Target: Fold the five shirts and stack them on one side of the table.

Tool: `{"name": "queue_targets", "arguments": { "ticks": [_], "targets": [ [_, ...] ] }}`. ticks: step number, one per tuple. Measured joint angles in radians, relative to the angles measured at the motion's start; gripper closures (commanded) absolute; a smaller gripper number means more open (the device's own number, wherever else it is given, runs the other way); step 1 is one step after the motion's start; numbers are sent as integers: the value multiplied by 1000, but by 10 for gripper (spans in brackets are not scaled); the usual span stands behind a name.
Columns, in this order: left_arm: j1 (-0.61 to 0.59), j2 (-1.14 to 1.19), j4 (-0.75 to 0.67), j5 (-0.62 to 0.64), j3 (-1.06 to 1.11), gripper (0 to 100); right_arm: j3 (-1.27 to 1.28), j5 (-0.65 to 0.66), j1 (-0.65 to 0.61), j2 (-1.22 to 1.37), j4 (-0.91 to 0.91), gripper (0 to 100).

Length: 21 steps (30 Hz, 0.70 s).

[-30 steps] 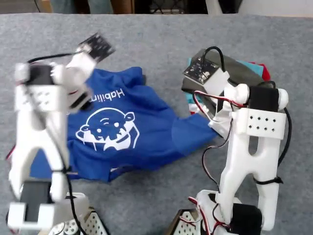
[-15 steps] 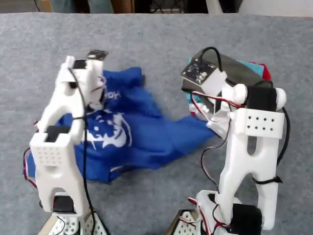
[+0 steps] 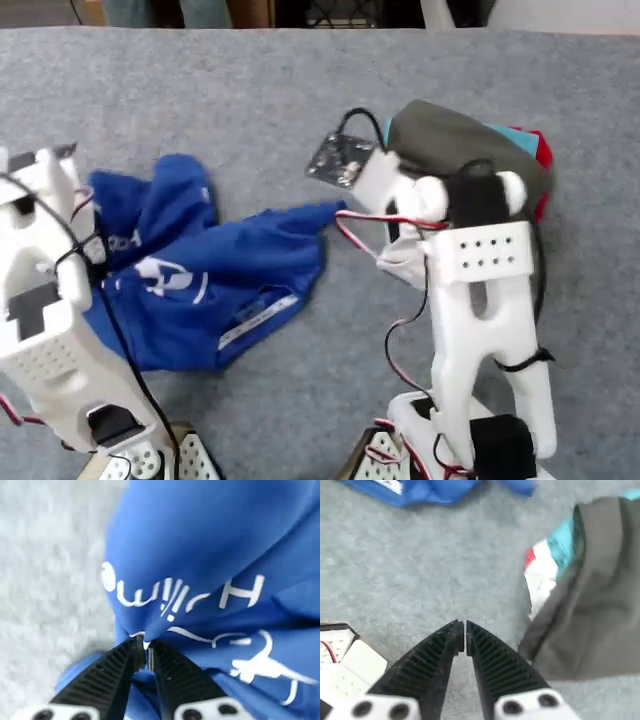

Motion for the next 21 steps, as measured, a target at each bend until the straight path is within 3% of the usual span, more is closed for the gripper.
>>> {"name": "queue_targets", "arguments": {
  "ticks": [5,11,15,21],
  "targets": [
    [-23,-57,-52,0,147,971,20,-46,-83,57,-14,981],
    [-63,-144,-106,3,327,971,-43,-250,-146,296,-112,936],
    [-198,-239,-170,6,456,971,-212,-408,-219,516,-120,897],
    [-390,-390,-232,6,577,971,-528,-551,-374,852,-86,962]
  ]
}}
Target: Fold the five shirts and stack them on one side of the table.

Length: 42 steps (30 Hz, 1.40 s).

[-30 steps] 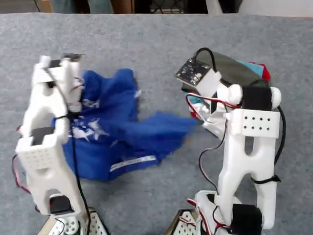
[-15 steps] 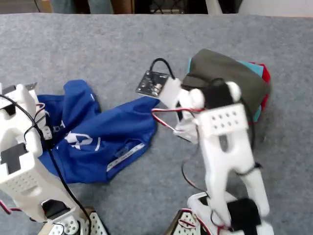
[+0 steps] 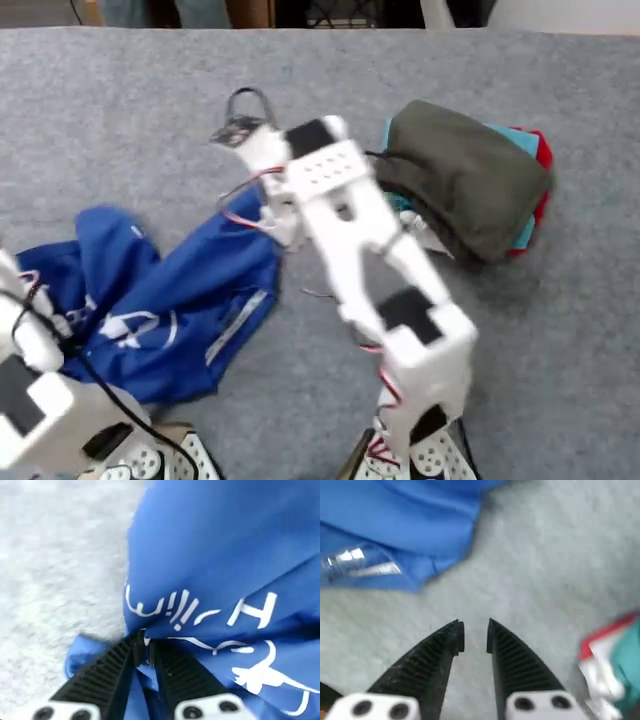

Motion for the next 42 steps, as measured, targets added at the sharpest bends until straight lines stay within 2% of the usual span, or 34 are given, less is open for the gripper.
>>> {"name": "queue_targets", "arguments": {
  "ticks": [5,9,11,14,19,22,26,35,38,42],
  "targets": [
    [-31,-75,-18,0,72,971,-239,-117,-123,218,38,927],
    [-31,-98,-44,0,124,971,-382,-245,-164,356,40,874],
    [-31,-100,-60,0,140,971,-433,-276,-169,413,40,889],
    [-31,-100,-68,0,141,971,-468,-290,-170,497,40,989],
    [-31,-100,-68,0,141,971,-473,-295,-127,549,77,985],
    [-31,-100,-68,0,141,971,-408,-295,-75,534,78,985],
    [-31,-100,-64,0,141,971,-193,-256,-46,423,78,985],
    [-31,-100,-66,-38,141,971,445,-9,38,84,80,982],
    [-31,-100,-66,-38,141,971,508,66,84,5,80,980],
    [-31,-100,-66,-51,141,971,450,34,114,-100,81,979]
  ]
}}
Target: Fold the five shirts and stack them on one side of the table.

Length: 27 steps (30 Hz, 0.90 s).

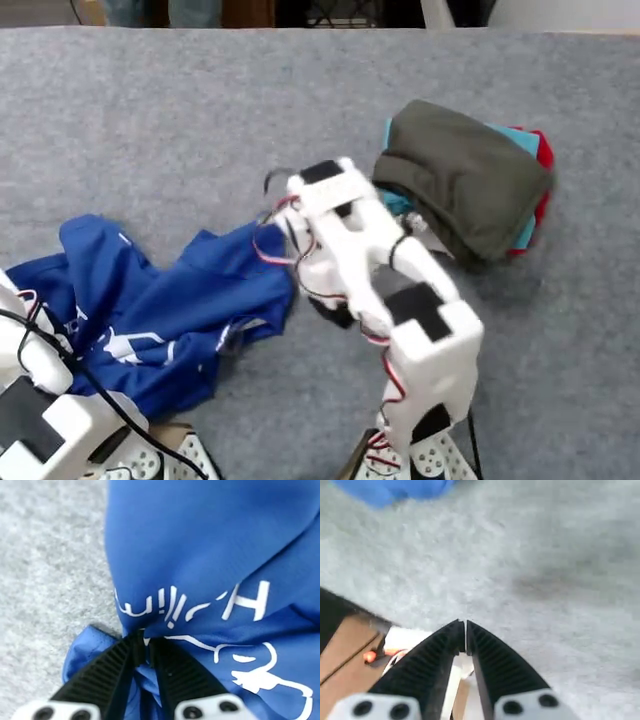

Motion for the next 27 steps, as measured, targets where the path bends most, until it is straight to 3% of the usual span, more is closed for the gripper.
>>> {"name": "queue_targets", "arguments": {
  "ticks": [4,7,11,14,22,27],
  "targets": [
    [0,0,0,-5,0,971,-157,-121,-48,-29,-37,983],
    [0,0,0,-3,0,971,-204,-207,-120,-11,-166,984],
    [0,0,0,32,0,971,-216,-275,-172,107,-356,984],
    [0,0,0,38,0,971,-216,-287,-173,204,-367,985],
    [0,0,3,38,-8,971,-239,-287,-170,296,-124,985],
    [0,0,6,40,-18,971,-164,-221,-170,298,-18,985]
  ]
}}
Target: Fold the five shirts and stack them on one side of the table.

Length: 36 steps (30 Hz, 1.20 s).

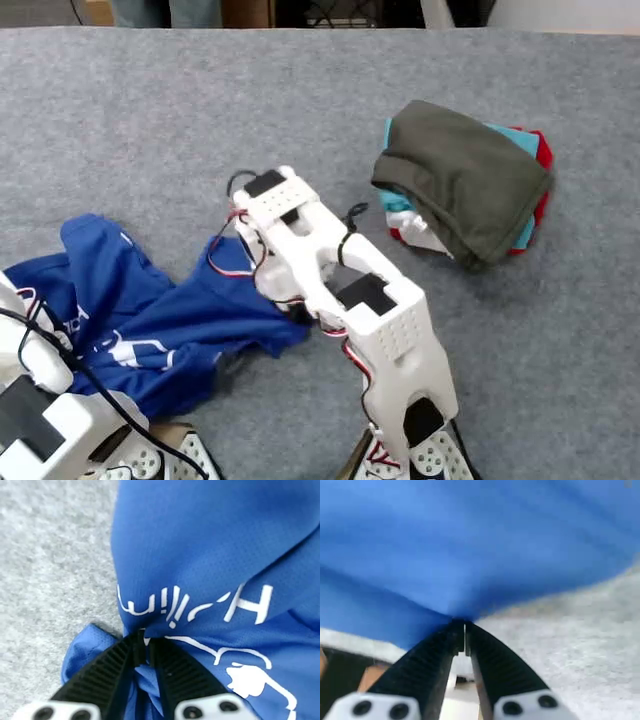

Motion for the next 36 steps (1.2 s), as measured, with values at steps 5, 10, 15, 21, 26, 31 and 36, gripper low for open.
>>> {"name": "queue_targets", "arguments": {
  "ticks": [5,10,15,21,26,31,36],
  "targets": [
    [0,0,0,0,-21,970,51,48,26,-14,9,985],
    [0,0,-20,0,-26,970,-54,52,124,-160,11,980],
    [0,0,-25,0,-26,970,-256,6,178,-242,0,883],
    [0,0,-25,0,-26,970,-381,-258,144,-132,-91,769],
    [0,0,-25,0,-26,970,-460,-414,130,49,-103,809],
    [0,2,-25,0,-26,970,-563,-488,130,181,-69,819],
    [0,2,-28,0,-26,970,-664,-531,130,272,-14,819]
  ]
}}
